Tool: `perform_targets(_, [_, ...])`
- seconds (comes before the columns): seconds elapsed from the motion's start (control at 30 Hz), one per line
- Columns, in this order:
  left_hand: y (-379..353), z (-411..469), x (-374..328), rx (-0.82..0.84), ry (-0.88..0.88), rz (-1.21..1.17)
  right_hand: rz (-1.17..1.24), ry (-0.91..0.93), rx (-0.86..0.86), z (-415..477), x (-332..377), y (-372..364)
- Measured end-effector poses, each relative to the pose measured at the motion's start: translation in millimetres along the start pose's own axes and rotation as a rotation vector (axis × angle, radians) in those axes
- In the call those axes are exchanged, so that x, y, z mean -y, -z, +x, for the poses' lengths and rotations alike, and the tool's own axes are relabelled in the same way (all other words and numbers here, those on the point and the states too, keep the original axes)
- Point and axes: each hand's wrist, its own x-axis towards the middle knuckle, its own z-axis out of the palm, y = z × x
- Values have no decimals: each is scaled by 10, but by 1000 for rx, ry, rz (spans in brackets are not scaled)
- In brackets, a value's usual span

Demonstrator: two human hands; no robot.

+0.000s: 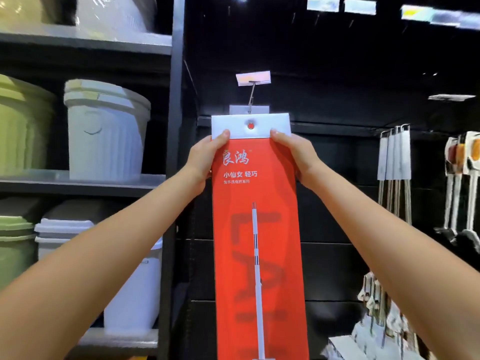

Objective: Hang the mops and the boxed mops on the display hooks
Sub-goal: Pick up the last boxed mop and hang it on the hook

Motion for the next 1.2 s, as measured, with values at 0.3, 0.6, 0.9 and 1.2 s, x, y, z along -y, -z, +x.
perform_targets(0.3, [-275, 802, 232, -56, -75, 37, -25, 63, 0, 827, -251, 343])
perform_targets(0.6, [-296, 1654, 247, -5, -117, 37, 27, 90, -61, 1620, -411, 359])
perform_targets(0.9, [-292, 2209, 168, 81, -143, -82, 89, 124, -112, 2163, -427, 323])
perform_targets(1.2, [-372, 2490, 159, 10, -172, -75, 85, 125, -119, 2441, -410, 358])
